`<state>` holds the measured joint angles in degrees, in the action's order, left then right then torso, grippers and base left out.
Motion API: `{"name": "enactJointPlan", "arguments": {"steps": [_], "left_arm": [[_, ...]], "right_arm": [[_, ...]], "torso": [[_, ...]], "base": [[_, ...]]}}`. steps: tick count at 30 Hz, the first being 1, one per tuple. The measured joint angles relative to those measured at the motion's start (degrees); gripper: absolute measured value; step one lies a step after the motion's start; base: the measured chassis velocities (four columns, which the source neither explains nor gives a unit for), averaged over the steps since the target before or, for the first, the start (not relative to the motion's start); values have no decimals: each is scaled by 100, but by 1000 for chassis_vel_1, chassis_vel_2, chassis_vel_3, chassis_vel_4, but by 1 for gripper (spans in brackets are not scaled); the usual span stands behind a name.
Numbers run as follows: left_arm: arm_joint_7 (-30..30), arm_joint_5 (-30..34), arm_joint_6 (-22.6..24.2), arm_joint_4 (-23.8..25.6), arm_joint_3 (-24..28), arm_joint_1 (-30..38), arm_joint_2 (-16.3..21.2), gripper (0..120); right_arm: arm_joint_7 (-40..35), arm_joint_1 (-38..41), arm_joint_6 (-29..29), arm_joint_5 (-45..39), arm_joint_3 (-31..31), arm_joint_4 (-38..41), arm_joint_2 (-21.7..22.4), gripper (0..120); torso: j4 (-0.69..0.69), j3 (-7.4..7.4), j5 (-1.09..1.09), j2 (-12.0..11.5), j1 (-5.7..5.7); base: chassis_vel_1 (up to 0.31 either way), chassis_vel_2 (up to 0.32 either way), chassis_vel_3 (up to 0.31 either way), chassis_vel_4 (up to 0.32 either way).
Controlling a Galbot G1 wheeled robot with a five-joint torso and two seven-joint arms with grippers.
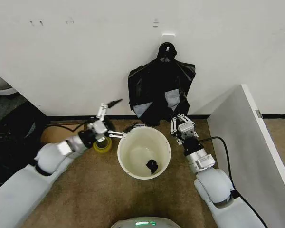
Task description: Place the garbage bag over the trash bin.
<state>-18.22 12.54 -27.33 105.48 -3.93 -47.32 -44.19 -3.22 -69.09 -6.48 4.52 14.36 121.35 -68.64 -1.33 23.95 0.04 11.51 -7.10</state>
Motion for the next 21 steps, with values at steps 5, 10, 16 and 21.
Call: {"name": "enactJointPlan", "arguments": {"steps": [5,10,16,21], "left_arm": [[448,-857,9,-125,162,181,-184,100],[962,-1434,51,-128,398,266,-437,97],[1270,-1768,298,-133,517,339,-588,90],[1445,-2110,515,-143,527,341,-617,79]], "right_arm": [[18,-17,-33,27,40,2,-5,0],[43,-85,-72,117,91,2,-43,0],[52,-121,-99,179,112,17,-66,0],[60,-142,-101,201,111,46,-67,0]], "torso": [[0,0,-4,0,0],[3,-1,-4,0,1],[1,-1,-5,0,1],[2,-1,-4,0,1]], "base": [[0,0,0,0],[0,0,0,0],[0,0,0,0],[0,0,0,0]]}}
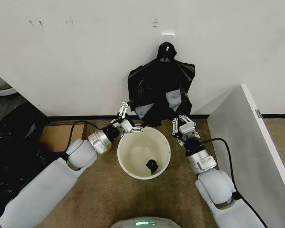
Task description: Place the garbage bag over the trash bin.
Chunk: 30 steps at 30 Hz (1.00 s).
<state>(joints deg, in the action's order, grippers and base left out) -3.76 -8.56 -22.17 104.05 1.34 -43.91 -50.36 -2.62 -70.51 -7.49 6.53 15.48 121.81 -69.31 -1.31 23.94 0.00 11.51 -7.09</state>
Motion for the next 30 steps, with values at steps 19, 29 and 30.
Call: {"name": "enactJointPlan", "arguments": {"steps": [19,29,30], "left_arm": [[789,161,714,523,-379,-744,-70,8],[1566,1993,765,1084,-874,-2431,-803,0],[1646,2147,731,1138,-875,-2604,-946,0]], "right_arm": [[-6,-70,-95,-15,55,-1,46,0],[-266,-526,-343,-401,57,-52,214,0],[-275,-649,-403,-405,78,-25,273,0]], "torso": [[0,0,-1,0,0],[0,0,-1,0,1],[2,0,-1,0,0]], "base": [[0,0,0,0],[0,0,0,0],[0,0,0,0]]}}
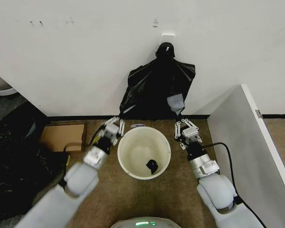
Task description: Place the garbage bag over the trash bin.
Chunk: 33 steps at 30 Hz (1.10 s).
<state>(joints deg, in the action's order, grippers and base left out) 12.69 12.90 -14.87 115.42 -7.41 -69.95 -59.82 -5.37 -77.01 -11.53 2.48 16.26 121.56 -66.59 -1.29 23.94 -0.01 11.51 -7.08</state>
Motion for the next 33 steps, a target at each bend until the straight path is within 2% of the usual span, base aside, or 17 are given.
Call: {"name": "enactJointPlan", "arguments": {"steps": [2,4,7,11,13,19,23,27,33], "left_arm": [[121,297,-72,127,4,-264,-255,0],[158,508,-140,243,13,-466,-419,0],[161,624,-219,357,-8,-579,-502,0],[100,755,-331,786,-223,-764,-449,0],[90,763,-339,849,-267,-779,-439,0],[-165,944,-376,1865,-865,-1171,-317,0],[-243,969,-371,2210,-927,-1488,-288,0],[-267,985,-362,2241,-846,-1716,-320,0],[-263,857,-407,1941,-673,-1953,-501,0]], "right_arm": [[-16,-278,-155,5,47,73,103,0],[-24,-562,-346,29,106,186,178,0],[-16,-791,-545,98,180,327,224,0],[17,-1290,-940,374,398,898,293,0],[15,-1335,-965,390,404,972,295,0],[-14,-1552,-1025,470,306,1665,242,0],[-14,-1592,-990,503,241,1719,233,0],[-12,-1593,-957,534,226,1707,233,0],[-178,-1813,-720,475,3,1504,235,0]], "torso": [[-6,-1,1,0,0],[-4,-1,-1,0,0],[-4,-1,0,0,0],[-4,0,0,0,0],[-5,0,1,0,0],[-3,0,0,1,0],[-3,0,0,1,0],[-3,0,0,1,0],[-4,0,1,1,0]], "base": [[0,0,0,0],[0,0,0,0],[0,0,0,0],[0,0,0,0],[0,0,0,0],[0,0,0,0],[0,0,0,0],[0,0,0,0],[0,0,0,0]]}}
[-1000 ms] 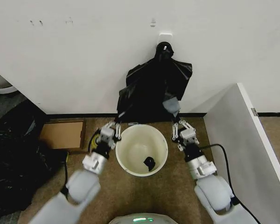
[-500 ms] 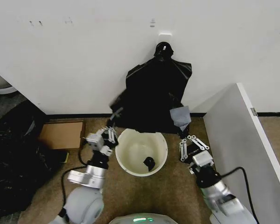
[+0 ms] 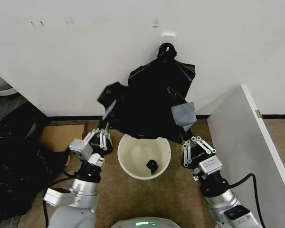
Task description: Place the garbage bag over the trash bin.
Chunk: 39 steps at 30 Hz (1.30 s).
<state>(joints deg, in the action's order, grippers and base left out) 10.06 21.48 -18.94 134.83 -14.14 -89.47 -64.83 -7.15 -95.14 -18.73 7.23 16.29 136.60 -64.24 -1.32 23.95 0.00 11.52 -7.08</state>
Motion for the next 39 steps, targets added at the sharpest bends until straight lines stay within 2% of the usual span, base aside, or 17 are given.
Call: {"name": "enactJointPlan", "arguments": {"steps": [8,13,17,22,30,35,39], "left_arm": [[44,57,83,-428,106,32,-138,0],[60,62,141,-656,129,41,-176,0],[120,3,172,-982,156,47,-140,0],[128,-336,69,-1342,205,75,-4,0],[128,-1081,-228,-1518,158,-280,294,0],[106,-1049,-340,-1596,187,-130,204,0],[-252,-552,-525,-1503,187,251,5,0]], "right_arm": [[-185,29,280,-419,-350,-518,69,0],[-195,99,343,-429,-406,-680,63,0],[-285,33,536,-460,-540,-891,220,0],[-426,-15,760,-886,-642,-1267,561,0],[-415,-93,724,-1212,-833,-1431,630,0],[-375,201,606,-1268,-885,-1492,502,0],[46,576,414,-1733,-744,-1226,372,0]], "torso": [[0,0,0,0,0],[1,0,0,0,0],[0,0,0,0,0],[0,0,0,0,0],[0,0,0,0,0],[1,0,0,0,0],[0,0,2,0,0]], "base": [[0,0,0,0],[0,0,0,0],[0,0,0,0],[0,0,0,0],[0,0,0,0],[0,0,0,0],[0,0,0,0]]}}
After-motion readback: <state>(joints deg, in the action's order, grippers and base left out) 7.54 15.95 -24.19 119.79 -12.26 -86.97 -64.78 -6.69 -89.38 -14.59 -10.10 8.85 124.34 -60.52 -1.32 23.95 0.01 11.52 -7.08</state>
